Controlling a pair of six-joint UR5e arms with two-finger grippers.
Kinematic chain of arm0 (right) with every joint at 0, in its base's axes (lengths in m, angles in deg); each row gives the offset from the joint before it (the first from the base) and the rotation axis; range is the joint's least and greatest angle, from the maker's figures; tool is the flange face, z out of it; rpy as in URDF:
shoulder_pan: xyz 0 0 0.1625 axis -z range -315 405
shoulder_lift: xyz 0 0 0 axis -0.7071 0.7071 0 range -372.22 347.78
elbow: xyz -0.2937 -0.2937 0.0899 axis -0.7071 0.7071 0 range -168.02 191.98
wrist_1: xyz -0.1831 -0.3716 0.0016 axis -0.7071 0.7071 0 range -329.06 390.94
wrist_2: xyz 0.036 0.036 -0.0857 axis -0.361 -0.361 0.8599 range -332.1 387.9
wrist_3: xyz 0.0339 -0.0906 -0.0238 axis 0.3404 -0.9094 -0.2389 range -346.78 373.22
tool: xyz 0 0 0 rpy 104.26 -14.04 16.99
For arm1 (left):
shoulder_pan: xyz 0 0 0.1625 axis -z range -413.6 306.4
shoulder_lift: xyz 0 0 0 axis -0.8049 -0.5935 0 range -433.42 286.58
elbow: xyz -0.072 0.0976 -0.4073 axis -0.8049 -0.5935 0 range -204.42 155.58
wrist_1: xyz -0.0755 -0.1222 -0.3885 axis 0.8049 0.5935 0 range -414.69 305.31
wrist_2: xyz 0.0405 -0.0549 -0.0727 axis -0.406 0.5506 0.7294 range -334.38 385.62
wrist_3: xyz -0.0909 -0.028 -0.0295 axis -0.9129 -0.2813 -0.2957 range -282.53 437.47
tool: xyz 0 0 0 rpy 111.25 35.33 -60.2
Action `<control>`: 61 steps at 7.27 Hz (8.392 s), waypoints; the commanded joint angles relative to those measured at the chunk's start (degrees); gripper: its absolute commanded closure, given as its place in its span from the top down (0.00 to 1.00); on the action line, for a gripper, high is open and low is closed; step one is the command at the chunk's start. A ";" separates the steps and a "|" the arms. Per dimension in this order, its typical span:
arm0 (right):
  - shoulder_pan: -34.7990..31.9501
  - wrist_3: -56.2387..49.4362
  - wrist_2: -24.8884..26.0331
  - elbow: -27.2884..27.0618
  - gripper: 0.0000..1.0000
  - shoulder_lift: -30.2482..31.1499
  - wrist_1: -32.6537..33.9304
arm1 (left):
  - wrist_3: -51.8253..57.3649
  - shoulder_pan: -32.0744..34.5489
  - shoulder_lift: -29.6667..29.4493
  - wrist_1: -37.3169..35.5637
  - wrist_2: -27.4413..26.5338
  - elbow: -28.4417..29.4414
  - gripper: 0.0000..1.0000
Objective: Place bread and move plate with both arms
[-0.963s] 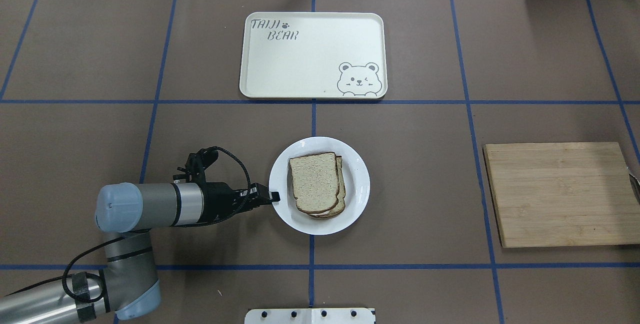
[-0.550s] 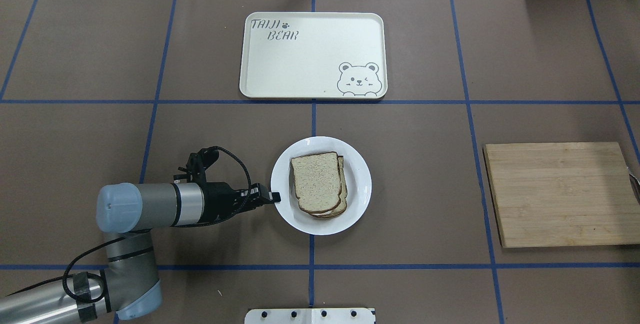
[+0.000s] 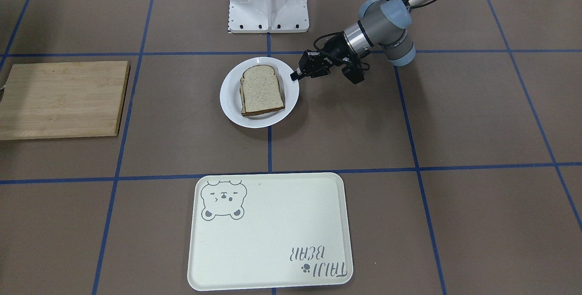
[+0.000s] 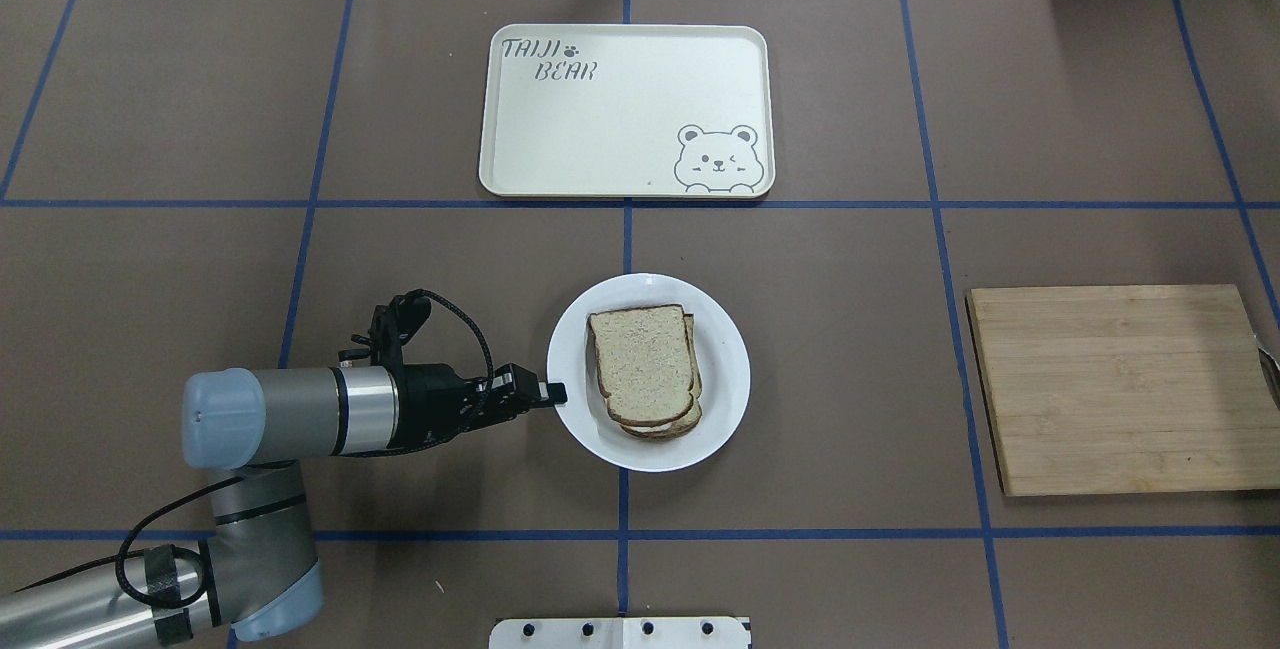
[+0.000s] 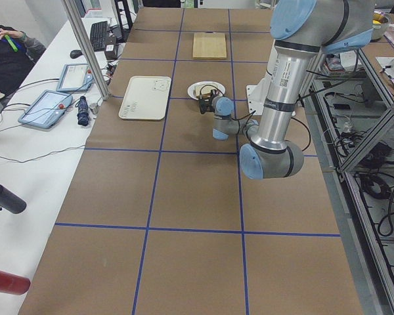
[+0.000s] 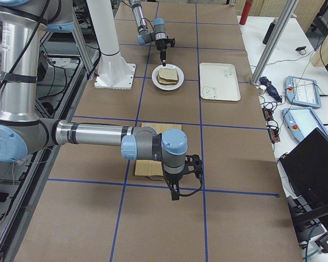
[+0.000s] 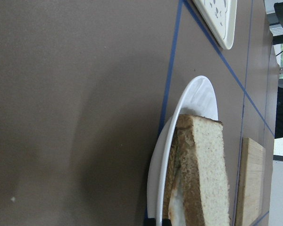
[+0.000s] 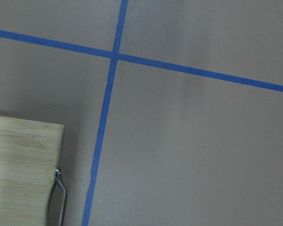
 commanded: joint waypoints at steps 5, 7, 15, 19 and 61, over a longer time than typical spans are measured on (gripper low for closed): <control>0.03 -0.03 0.08 0.53 1.00 0.04 -0.02 | -17.14 13.25 -3.31 1.65 -0.24 1.39 0.00; 0.03 -0.03 0.08 0.53 1.00 0.04 0.07 | -19.28 15.13 -11.36 -2.90 -7.66 10.93 0.00; 0.03 0.14 0.17 0.97 1.00 -0.22 -0.02 | -22.11 13.64 -26.00 -10.49 -16.59 30.06 0.10; 0.03 -0.03 0.17 1.06 1.00 -0.14 -0.02 | -19.48 12.93 -23.47 -10.49 -16.42 25.17 0.97; -0.06 0.23 -0.18 2.02 1.00 0.04 -0.02 | 114.65 71.03 27.08 -96.54 34.91 -21.35 0.98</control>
